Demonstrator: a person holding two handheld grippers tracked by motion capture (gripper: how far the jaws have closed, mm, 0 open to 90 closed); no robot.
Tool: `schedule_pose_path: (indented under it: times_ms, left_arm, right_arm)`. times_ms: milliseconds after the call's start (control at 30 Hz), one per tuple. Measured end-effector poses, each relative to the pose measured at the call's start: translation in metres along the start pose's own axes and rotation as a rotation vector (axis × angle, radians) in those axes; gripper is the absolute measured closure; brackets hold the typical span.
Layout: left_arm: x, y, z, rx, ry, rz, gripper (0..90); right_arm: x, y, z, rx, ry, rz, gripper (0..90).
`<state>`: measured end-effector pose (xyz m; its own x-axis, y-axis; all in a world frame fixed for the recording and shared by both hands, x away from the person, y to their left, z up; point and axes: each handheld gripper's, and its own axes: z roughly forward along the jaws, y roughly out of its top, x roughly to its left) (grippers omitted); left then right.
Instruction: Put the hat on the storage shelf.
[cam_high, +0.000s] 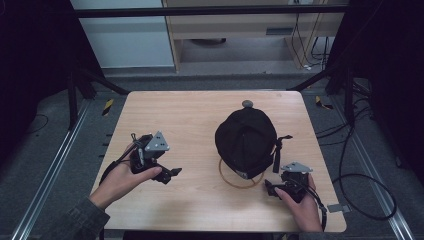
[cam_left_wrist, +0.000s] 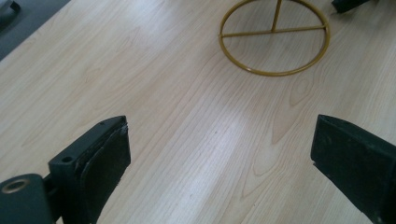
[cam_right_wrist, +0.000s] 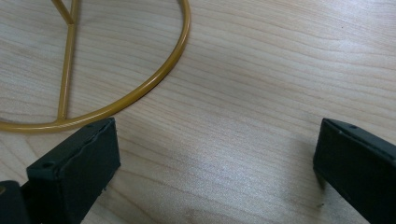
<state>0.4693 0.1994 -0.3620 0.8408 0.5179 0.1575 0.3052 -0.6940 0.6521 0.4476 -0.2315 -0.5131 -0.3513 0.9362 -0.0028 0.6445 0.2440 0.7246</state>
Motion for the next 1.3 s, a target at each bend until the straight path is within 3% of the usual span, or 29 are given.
schedule_pose_path:
  times_ms: [367,500,567,800,1300]
  left_arm:
    - [0.011,-0.041,0.016,0.021,0.03,-0.048,4.5]
    - [0.012,-0.054,0.023,0.02,0.021,-0.078,4.5]
    - [0.01,-0.073,0.036,0.033,0.008,-0.104,4.5]
    - [0.01,-0.095,0.052,0.069,0.022,-0.115,4.5]
    - [0.022,-0.131,0.058,0.068,0.05,-0.185,4.4]
  right_arm:
    - [0.0,0.0,0.0,0.0,0.0,0.0,0.6]
    - [0.0,0.0,0.0,0.0,0.0,0.0,0.7]
    - [0.0,0.0,0.0,0.0,0.0,0.0,0.6]
    - [0.0,0.0,0.0,0.0,0.0,0.0,0.7]
    - [0.0,0.0,0.0,0.0,0.0,0.0,0.7]
